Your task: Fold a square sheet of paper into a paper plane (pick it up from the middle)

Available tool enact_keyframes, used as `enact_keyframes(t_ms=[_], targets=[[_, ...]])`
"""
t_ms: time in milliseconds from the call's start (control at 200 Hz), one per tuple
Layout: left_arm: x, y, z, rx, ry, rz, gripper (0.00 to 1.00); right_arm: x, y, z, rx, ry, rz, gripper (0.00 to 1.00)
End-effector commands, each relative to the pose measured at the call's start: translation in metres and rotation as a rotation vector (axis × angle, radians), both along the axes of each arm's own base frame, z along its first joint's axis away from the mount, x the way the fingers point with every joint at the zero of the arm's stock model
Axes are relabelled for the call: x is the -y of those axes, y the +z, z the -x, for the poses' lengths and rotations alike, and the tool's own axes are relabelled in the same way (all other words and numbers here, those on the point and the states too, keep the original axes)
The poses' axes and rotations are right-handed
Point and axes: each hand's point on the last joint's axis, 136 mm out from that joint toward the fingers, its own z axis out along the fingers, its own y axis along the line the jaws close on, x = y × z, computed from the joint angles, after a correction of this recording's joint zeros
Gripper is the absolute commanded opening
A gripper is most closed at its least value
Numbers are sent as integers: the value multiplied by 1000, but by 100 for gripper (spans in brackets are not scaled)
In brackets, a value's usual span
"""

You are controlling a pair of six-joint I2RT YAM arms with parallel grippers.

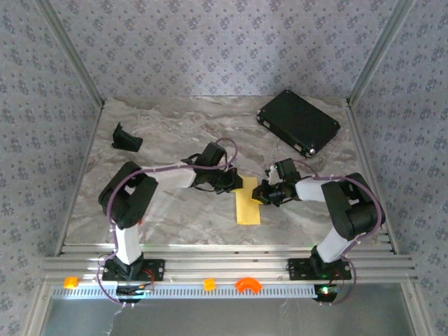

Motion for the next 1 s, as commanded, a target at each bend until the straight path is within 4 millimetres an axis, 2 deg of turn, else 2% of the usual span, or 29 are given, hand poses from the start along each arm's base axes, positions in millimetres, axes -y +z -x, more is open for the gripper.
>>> enact_keyframes(t_ms=[0, 210, 375, 480, 625, 700, 800, 994], targets=[[16, 10, 3, -31, -33, 95, 0, 26, -34, 29, -130, -33, 134, 0], [15, -9, 6, -56, -47, 50, 0, 27, -35, 29, -133, -34, 135, 0], [-1, -35, 10, -76, -43, -70, 0, 27, -36, 29, -134, -36, 139, 0], [-16, -55, 17, -95, -45, -154, 0, 26, -38, 30, -140, -34, 140, 0], [-52, -90, 27, -117, -28, -315, 0, 26, -39, 31, -145, -34, 144, 0], [-64, -99, 29, -114, -19, -361, 0, 26, -39, 32, -145, -30, 145, 0], [-59, -90, 24, -93, -21, -335, 0, 26, -39, 31, -142, -32, 147, 0], [-29, -36, 1, -1, -38, -201, 0, 27, -36, 31, -137, -34, 150, 0]])
